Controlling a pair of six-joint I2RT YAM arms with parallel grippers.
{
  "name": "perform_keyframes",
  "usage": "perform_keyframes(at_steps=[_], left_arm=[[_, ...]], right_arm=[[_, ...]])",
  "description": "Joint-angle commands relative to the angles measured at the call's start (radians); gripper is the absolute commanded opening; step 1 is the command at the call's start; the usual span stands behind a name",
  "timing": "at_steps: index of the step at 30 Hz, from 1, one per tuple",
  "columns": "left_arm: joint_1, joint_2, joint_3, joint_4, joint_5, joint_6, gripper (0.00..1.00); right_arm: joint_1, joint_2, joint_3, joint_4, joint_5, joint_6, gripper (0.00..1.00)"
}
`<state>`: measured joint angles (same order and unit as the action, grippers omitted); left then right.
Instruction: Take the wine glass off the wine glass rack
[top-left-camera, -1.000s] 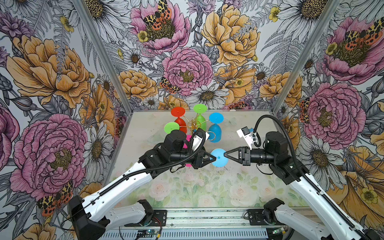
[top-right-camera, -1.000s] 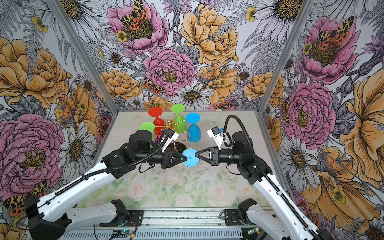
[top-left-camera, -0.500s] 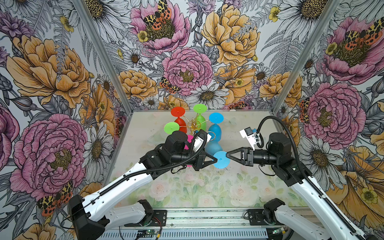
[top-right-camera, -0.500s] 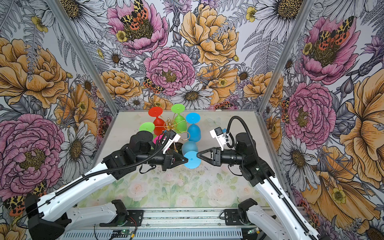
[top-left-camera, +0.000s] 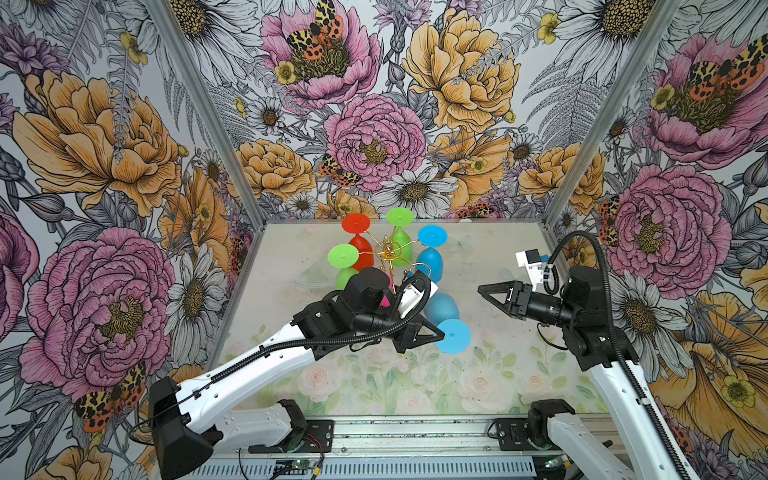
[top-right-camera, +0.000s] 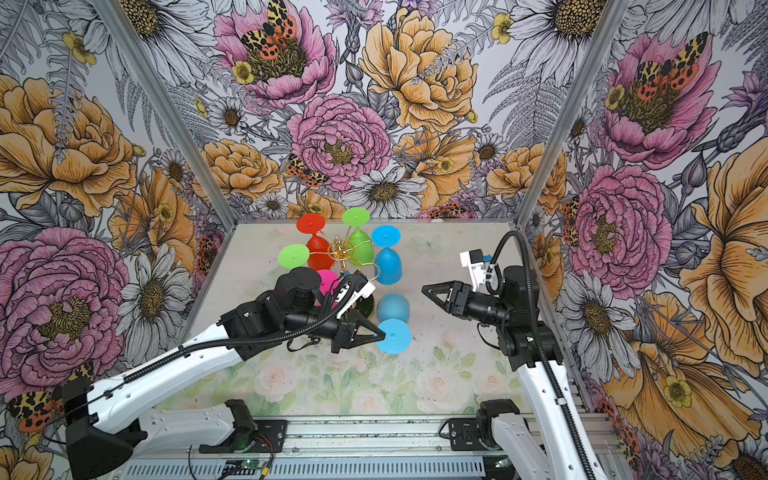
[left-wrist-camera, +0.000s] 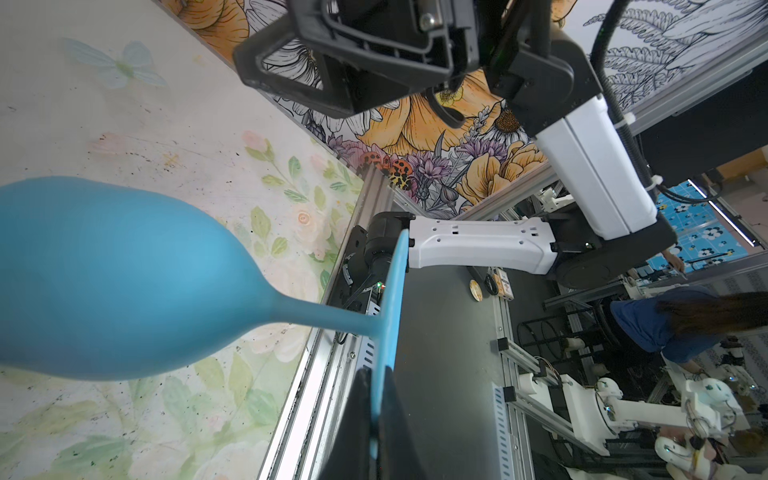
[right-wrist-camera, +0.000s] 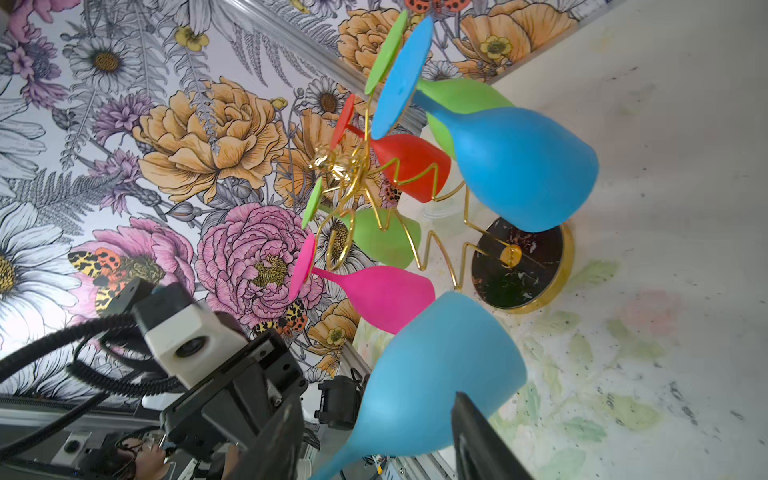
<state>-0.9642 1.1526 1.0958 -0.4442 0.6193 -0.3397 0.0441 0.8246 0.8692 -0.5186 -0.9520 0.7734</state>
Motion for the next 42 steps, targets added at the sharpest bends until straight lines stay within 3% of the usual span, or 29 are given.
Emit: perform_keyframes(at_steps=[1, 3, 7, 15, 23, 25, 33, 42], left_arm=[[-0.052, -0.024, -0.020, 0.018, -0.092, 0.105, 0.00], [-0.078, -0.034, -0.026, 0.018, -0.136, 0.145, 0.00], [-0.124, -0.054, -0.046, 0.016, -0.235, 0.235, 0.00], [-0.242, -0.081, -0.133, 0.017, -0.445, 0.532, 0.00], [-0.412, -0.075, -0.244, 0.070, -0.793, 0.801, 0.00], [-0.424, -0.074, -0.261, 0.090, -0.822, 0.837, 0.00], [-0.467, -0.009, -0.333, 0.167, -1.133, 1.075, 0.00], [-0.502, -0.005, -0.429, 0.342, -1.294, 1.280, 0.00]], right_arm=[[-0.009, 0.066, 0.065, -0.250, 0.185, -0.147, 0.57], [-0.010, 0.103, 0.112, -0.340, 0.288, -0.209, 0.56], [-0.010, 0.157, 0.148, -0.366, 0.332, -0.225, 0.56], [-0.008, 0.233, 0.210, -0.396, 0.313, -0.264, 0.59], [0.010, 0.299, 0.290, -0.401, 0.257, -0.266, 0.60], [0.040, 0.317, 0.304, -0.400, 0.252, -0.271, 0.60], [0.132, 0.379, 0.361, -0.403, 0.193, -0.283, 0.61], [0.153, 0.416, 0.390, -0.404, 0.160, -0.281, 0.60]])
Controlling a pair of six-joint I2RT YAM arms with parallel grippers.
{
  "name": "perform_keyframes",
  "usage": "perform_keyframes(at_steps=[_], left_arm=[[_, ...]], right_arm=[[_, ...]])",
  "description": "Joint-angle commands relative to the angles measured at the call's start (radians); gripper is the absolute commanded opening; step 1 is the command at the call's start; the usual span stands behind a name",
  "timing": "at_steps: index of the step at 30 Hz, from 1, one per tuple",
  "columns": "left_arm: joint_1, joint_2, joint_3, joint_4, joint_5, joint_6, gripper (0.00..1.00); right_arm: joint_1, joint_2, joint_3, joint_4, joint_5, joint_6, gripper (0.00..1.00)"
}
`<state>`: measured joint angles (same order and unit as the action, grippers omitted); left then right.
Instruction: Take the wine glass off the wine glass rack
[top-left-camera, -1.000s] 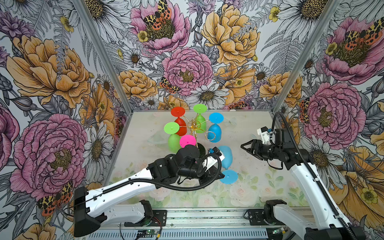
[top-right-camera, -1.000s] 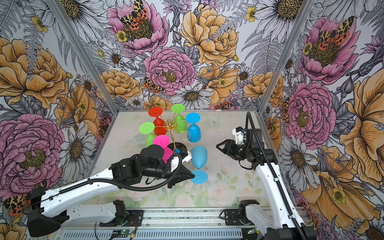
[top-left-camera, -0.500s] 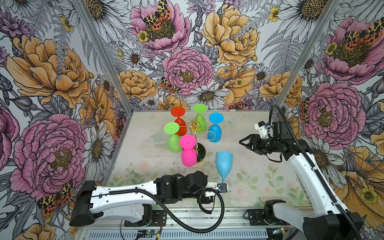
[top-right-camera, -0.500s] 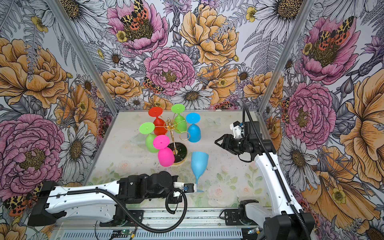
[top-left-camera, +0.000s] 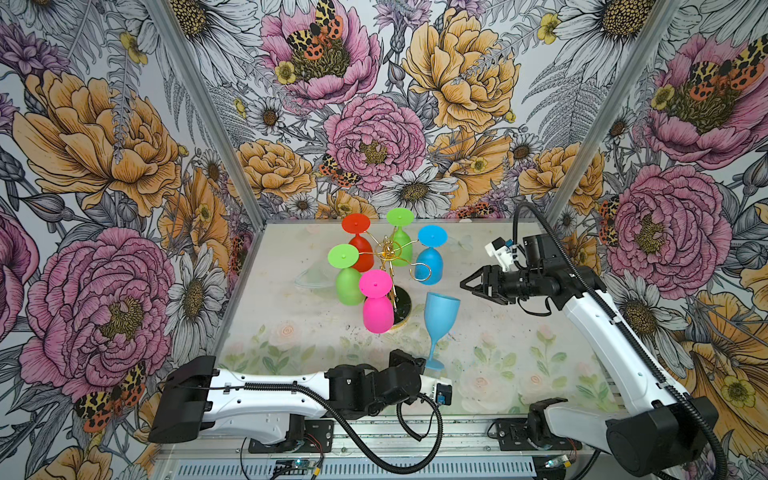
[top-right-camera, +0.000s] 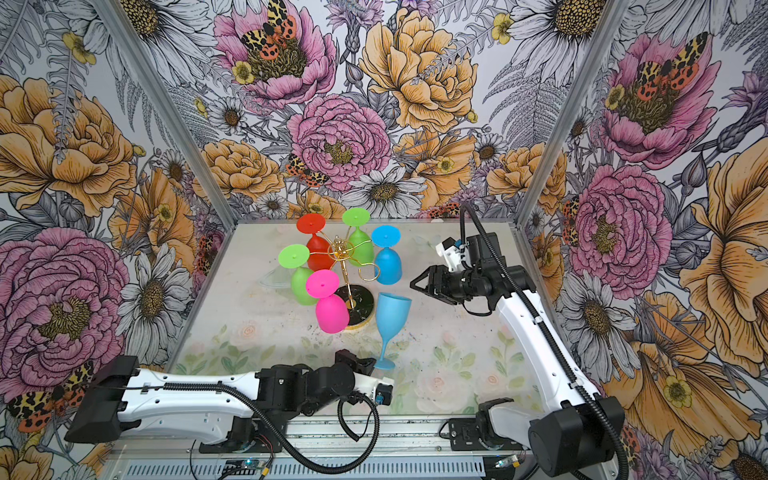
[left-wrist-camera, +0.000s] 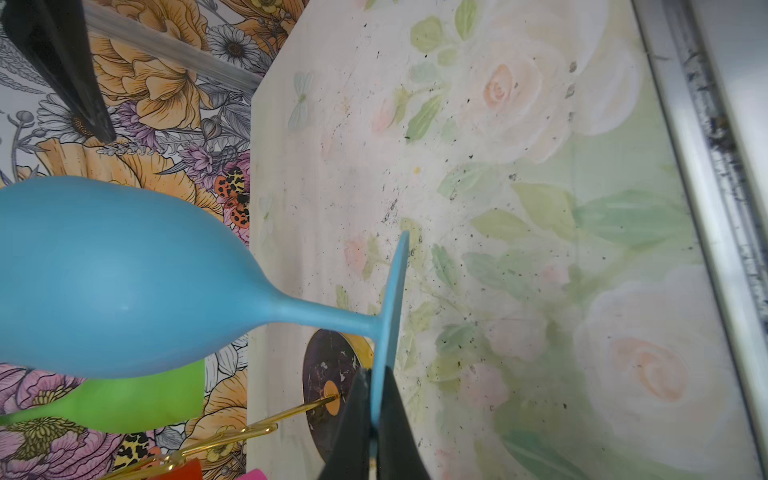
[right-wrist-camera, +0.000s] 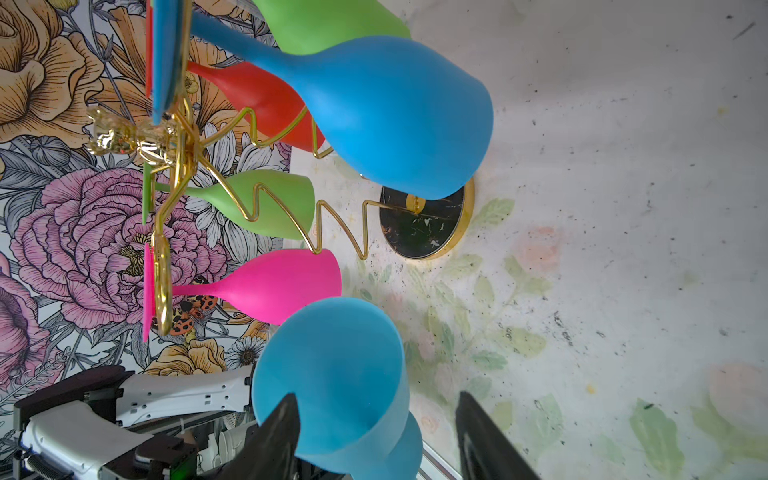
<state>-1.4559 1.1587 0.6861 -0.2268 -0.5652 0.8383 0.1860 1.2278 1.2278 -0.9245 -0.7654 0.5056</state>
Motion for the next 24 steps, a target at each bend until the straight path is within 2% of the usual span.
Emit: perform_keyframes(at_steps=[1, 5, 12, 18, 24], left_arm=[[-0.013, -0.010, -0.026, 0.136, -0.126, 0.125, 0.00], [-0.022, 0.001, -0.052, 0.178, -0.178, 0.217, 0.00], [-0.027, 0.041, -0.068, 0.224, -0.230, 0.287, 0.00], [-0.036, 0.086, -0.096, 0.327, -0.297, 0.378, 0.00], [-0.045, 0.097, -0.109, 0.364, -0.327, 0.410, 0.00]], right_arm=[[0.014, 0.016, 0.030, 0.001, -0.028, -0.014, 0.60], [0.037, 0.029, 0.027, 0.002, -0.031, -0.016, 0.60], [0.077, 0.049, 0.028, 0.003, -0.056, -0.022, 0.57], [0.083, 0.060, 0.012, 0.002, -0.064, -0.037, 0.40], [0.084, 0.069, -0.009, 0.001, -0.073, -0.062, 0.23]])
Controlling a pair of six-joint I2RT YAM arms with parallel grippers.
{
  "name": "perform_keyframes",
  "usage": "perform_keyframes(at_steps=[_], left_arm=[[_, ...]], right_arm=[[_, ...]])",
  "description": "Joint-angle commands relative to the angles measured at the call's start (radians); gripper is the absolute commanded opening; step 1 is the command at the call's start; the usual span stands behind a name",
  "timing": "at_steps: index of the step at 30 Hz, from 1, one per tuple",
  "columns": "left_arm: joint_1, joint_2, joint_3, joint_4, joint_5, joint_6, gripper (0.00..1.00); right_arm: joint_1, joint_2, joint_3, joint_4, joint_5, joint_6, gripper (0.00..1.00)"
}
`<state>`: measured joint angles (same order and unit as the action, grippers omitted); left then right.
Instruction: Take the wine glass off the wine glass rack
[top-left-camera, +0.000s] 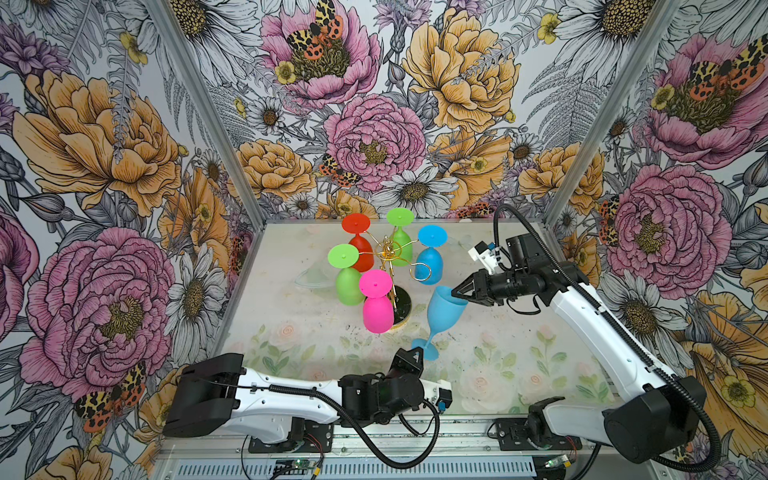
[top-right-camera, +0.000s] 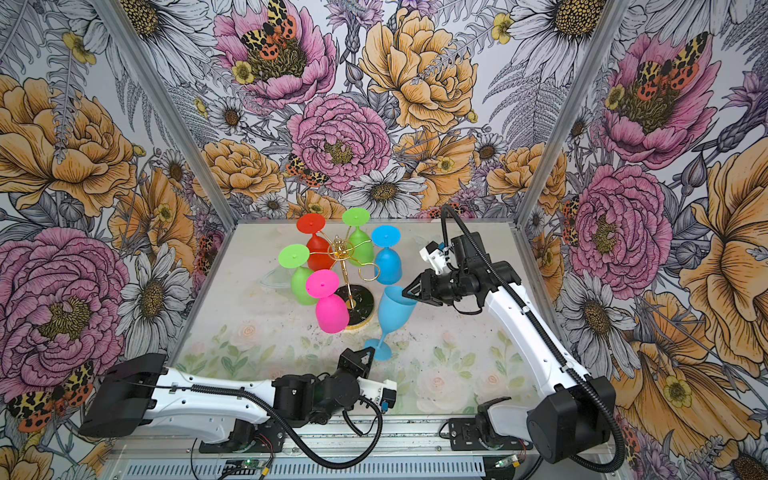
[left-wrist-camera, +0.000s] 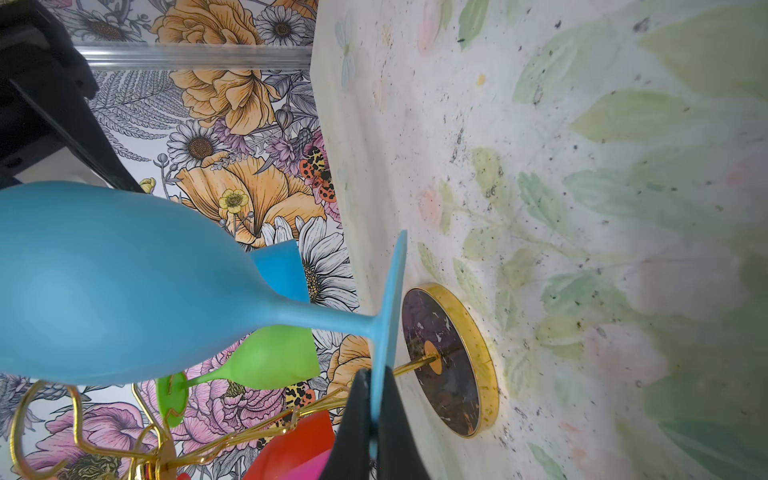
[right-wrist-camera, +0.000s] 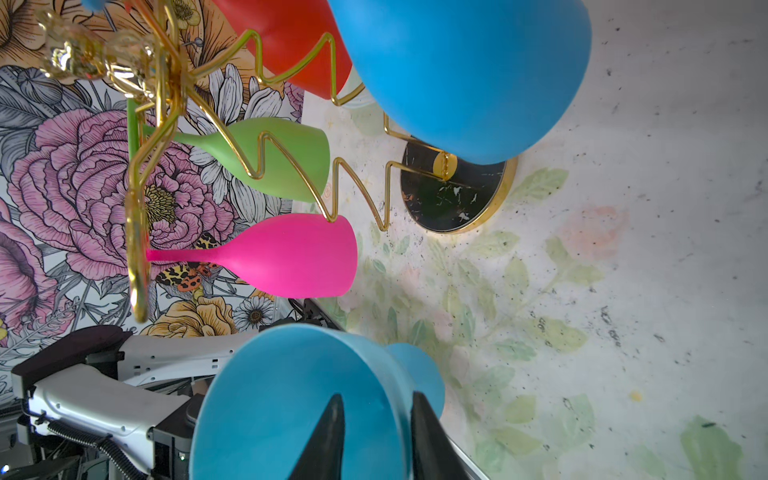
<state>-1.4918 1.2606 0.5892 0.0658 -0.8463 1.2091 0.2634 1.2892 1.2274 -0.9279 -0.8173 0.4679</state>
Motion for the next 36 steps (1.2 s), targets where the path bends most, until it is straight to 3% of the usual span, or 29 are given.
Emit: perform_keyframes(at_steps=[1, 12, 21, 23, 26, 32, 36], left_arm=[[-0.008, -0.007, -0.012, 0.075, -0.050, 0.041, 0.00], [-0.019, -0.023, -0.021, 0.072, -0.060, 0.008, 0.00], [-0.037, -0.033, -0.031, 0.072, -0.051, -0.070, 0.17], [-0.047, -0.039, -0.030, 0.072, -0.056, -0.097, 0.30], [-0.064, -0.050, -0.033, 0.068, -0.064, -0.141, 0.37], [-0.097, -0.072, -0.027, 0.016, -0.091, -0.245, 0.48], [-0.108, -0.124, 0.009, -0.055, -0.093, -0.388, 0.62]], right_arm=[[0.005, 0.008, -0.012, 0.004, -0.022, -0.027, 0.21], [0.007, -0.014, -0.031, 0.000, 0.029, -0.058, 0.02], [0.006, -0.053, -0.046, -0.009, 0.106, -0.089, 0.00], [0.006, -0.059, -0.046, -0.012, 0.133, -0.094, 0.00], [0.005, -0.064, -0.045, -0.017, 0.183, -0.101, 0.00], [0.002, -0.069, -0.034, -0.019, 0.284, -0.113, 0.00], [-0.003, -0.077, -0.018, -0.021, 0.410, -0.121, 0.00]])
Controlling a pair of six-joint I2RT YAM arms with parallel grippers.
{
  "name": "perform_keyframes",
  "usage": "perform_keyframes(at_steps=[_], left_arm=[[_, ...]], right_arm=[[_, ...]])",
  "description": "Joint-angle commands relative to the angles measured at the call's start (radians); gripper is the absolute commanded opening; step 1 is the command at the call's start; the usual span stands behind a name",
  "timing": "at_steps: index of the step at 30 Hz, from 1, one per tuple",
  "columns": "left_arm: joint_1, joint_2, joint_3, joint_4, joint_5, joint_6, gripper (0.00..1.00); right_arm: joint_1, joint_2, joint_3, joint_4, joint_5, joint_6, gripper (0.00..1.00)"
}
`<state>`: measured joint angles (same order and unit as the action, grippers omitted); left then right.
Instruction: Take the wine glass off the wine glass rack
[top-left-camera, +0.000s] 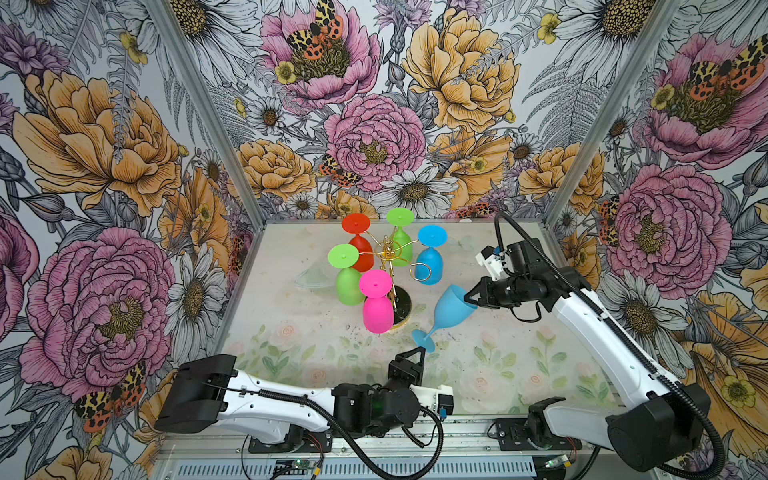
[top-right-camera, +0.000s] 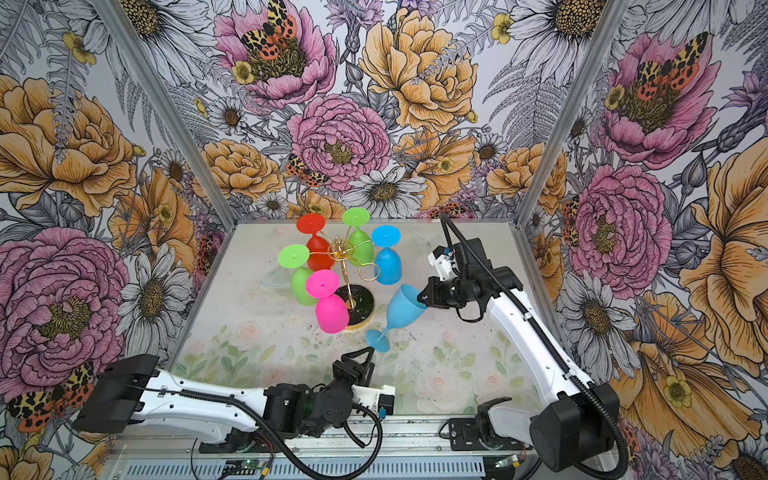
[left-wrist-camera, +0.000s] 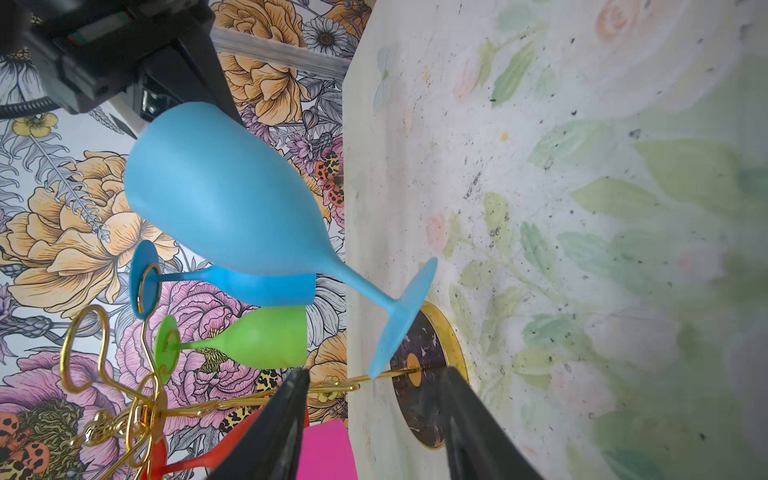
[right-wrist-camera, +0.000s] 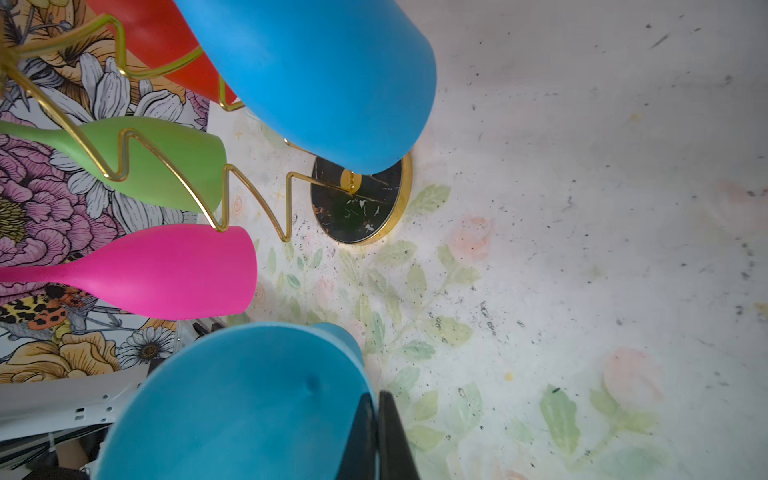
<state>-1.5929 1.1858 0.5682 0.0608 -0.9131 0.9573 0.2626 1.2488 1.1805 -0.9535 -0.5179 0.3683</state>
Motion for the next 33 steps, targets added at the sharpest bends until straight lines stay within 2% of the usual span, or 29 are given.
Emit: perform_keyframes(at_steps=[1, 6, 10, 12, 17, 21, 26, 33], left_arm=[[-0.006, -0.070, 0.043, -0.072, -0.022, -0.183, 0.67], [-0.003, -0.166, 0.108, -0.226, -0.043, -0.422, 0.77], [0.003, -0.229, 0.175, -0.406, -0.073, -0.646, 0.79], [0.010, -0.272, 0.191, -0.464, -0.049, -0.737, 0.79], [0.041, -0.396, 0.172, -0.486, 0.051, -0.867, 0.80], [0.099, -0.483, 0.163, -0.563, 0.124, -0.960, 0.80], [0.162, -0.551, 0.169, -0.666, 0.164, -1.043, 0.80], [0.256, -0.644, 0.135, -0.691, 0.239, -1.117, 0.81]], right_arm=[[-0.004, -0.038, 0.034, 0.003, 0.150, -0.027, 0.00], [-0.005, -0.025, 0.060, 0.005, 0.355, -0.054, 0.00], [-0.009, 0.009, 0.100, 0.007, 0.495, -0.080, 0.00], [-0.012, 0.032, 0.120, 0.009, 0.539, -0.095, 0.00], [-0.023, 0.096, 0.161, 0.021, 0.646, -0.111, 0.00], [-0.031, 0.147, 0.202, 0.062, 0.657, -0.112, 0.00], [-0.038, 0.247, 0.299, 0.088, 0.695, -0.130, 0.00], [-0.053, 0.410, 0.444, 0.138, 0.723, -0.149, 0.00]])
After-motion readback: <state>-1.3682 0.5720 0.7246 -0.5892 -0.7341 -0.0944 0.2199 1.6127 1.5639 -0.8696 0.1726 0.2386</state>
